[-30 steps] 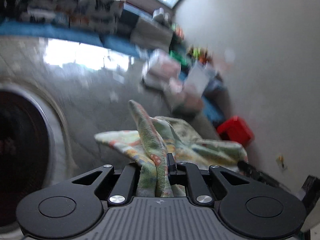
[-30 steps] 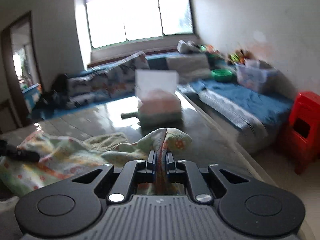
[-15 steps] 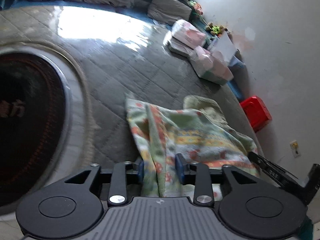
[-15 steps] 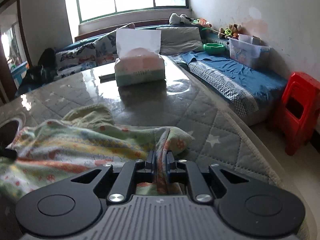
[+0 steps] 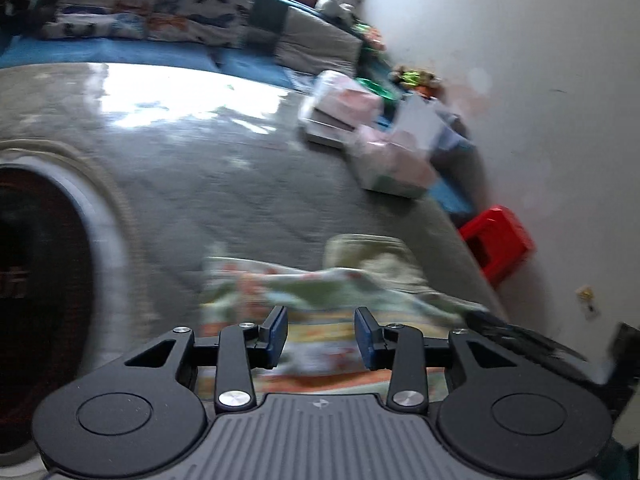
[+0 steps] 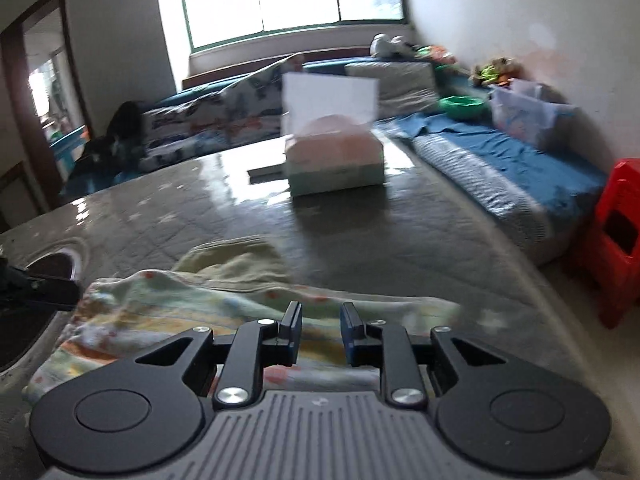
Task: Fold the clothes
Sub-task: 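Lower the folded bundle onto the table and open both grippers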
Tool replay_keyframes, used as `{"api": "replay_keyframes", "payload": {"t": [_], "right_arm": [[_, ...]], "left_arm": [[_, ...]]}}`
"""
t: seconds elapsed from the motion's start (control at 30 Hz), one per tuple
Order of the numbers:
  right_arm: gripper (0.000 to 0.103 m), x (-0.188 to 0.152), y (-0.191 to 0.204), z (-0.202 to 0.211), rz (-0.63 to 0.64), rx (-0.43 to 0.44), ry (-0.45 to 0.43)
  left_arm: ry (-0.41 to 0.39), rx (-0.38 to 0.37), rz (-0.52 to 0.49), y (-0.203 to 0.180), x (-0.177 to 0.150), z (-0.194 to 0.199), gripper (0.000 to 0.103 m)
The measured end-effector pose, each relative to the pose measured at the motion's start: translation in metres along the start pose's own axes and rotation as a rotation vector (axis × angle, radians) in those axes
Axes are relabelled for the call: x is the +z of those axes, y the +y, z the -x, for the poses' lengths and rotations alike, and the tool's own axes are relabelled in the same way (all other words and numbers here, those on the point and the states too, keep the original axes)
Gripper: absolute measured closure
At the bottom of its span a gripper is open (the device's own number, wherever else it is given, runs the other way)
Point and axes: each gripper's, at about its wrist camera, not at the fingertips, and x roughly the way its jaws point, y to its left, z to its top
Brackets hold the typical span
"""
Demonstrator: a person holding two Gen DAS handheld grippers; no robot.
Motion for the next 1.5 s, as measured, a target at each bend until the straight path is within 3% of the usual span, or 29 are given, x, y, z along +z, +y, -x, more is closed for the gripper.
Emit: {"api": "replay_keyframes", "payload": {"t": [0.2, 0.4, 0.63, 0.83, 0.97, 1.17, 1.5], "right_arm": [[0.082, 0.005, 0.01, -0.025, -0.008, 0.006, 0.021], [0.08, 0.006, 0.016, -0.029, 0.027, -0.001, 0.018], [0.077, -0.001, 0.036, -0.001, 0.097, 0.068, 0.008], [0.07, -0.024, 0.059, 0.015, 0.16, 0.123, 0.04], [0.065, -0.041, 0.074, 0.032, 0.234, 0.1, 0.018], [0.063, -0.061, 0.079, 0.059, 0.232, 0.078, -0.013], [0.062, -0.076, 0.052, 0.081, 0.099, 0.005, -0.059]], "left_arm": [[0.031, -0.054, 0.006, -0.015, 0.001, -0.034, 0.064], [0.029, -0.026, 0.014, -0.008, 0.006, -0.056, 0.066], [0.011, -0.063, 0.004, -0.011, 0.002, -0.036, 0.065], [0.033, -0.095, -0.076, -0.021, -0.024, -0.013, 0.064], [0.043, -0.088, -0.107, -0.02, -0.043, 0.001, 0.063], [0.015, -0.054, -0.153, -0.016, -0.068, 0.024, 0.063], [-0.019, 0.011, -0.23, -0.02, -0.089, 0.028, 0.062]]}}
